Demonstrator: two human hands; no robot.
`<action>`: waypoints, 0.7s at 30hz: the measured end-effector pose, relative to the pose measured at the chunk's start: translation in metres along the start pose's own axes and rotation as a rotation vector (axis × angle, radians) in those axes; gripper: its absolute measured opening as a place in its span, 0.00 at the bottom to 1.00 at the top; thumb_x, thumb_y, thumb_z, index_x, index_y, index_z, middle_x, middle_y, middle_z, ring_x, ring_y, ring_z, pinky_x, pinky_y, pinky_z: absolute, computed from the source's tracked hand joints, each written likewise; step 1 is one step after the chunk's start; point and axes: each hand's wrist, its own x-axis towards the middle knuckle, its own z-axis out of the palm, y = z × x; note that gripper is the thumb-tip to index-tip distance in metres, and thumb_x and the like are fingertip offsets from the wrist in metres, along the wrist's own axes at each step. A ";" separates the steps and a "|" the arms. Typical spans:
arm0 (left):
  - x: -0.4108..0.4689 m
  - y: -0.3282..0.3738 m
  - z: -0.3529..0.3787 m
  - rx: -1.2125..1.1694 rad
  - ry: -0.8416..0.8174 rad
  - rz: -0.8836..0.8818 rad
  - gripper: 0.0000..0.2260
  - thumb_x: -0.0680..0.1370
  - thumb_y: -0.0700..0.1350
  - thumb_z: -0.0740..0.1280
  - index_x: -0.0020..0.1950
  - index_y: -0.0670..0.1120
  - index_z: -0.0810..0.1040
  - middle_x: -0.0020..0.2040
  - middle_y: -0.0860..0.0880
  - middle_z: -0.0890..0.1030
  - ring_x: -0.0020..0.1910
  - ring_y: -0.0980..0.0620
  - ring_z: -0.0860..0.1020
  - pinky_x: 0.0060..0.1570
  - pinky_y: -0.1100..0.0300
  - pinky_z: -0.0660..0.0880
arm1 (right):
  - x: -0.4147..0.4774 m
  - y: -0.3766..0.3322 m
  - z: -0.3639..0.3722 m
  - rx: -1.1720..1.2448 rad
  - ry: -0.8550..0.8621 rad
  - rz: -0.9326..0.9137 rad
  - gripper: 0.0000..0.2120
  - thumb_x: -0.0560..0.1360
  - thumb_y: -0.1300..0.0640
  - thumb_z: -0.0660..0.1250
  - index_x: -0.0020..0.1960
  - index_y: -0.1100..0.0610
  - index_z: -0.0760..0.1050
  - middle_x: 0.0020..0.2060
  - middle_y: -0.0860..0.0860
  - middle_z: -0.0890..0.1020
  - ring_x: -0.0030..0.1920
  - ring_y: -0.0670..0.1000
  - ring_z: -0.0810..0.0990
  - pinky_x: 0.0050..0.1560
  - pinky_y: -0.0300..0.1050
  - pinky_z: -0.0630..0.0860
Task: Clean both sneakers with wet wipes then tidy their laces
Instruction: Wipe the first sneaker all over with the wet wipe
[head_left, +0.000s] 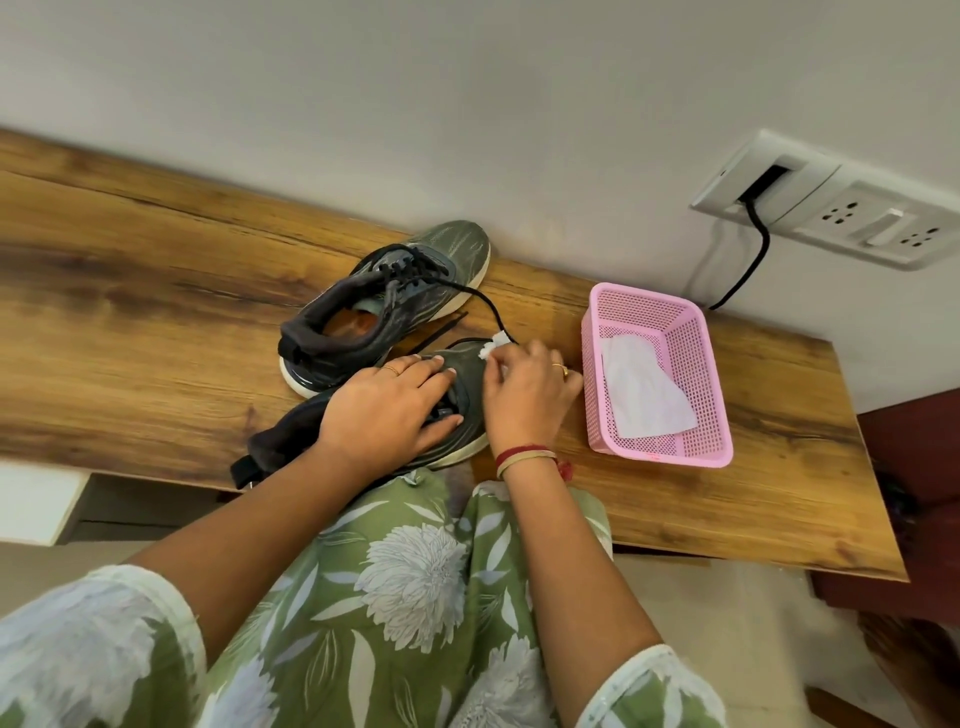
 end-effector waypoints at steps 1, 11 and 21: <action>0.000 0.000 0.000 -0.004 -0.003 0.001 0.26 0.75 0.61 0.55 0.59 0.45 0.80 0.57 0.46 0.82 0.54 0.47 0.81 0.44 0.54 0.79 | -0.002 -0.004 0.002 0.012 -0.041 -0.062 0.09 0.77 0.54 0.62 0.51 0.52 0.80 0.47 0.52 0.77 0.52 0.54 0.73 0.51 0.51 0.61; 0.000 0.000 -0.001 0.002 -0.006 0.003 0.26 0.75 0.61 0.55 0.58 0.45 0.80 0.56 0.46 0.82 0.53 0.47 0.81 0.44 0.55 0.79 | 0.004 -0.007 0.004 0.000 -0.061 -0.088 0.10 0.77 0.52 0.61 0.51 0.51 0.81 0.48 0.51 0.78 0.52 0.54 0.73 0.51 0.51 0.60; 0.000 0.001 -0.002 0.000 0.010 0.014 0.25 0.74 0.60 0.56 0.56 0.44 0.80 0.54 0.45 0.82 0.52 0.47 0.82 0.43 0.55 0.79 | 0.001 -0.008 0.006 0.082 -0.147 -0.136 0.09 0.78 0.53 0.61 0.50 0.51 0.80 0.48 0.51 0.77 0.53 0.53 0.73 0.52 0.49 0.61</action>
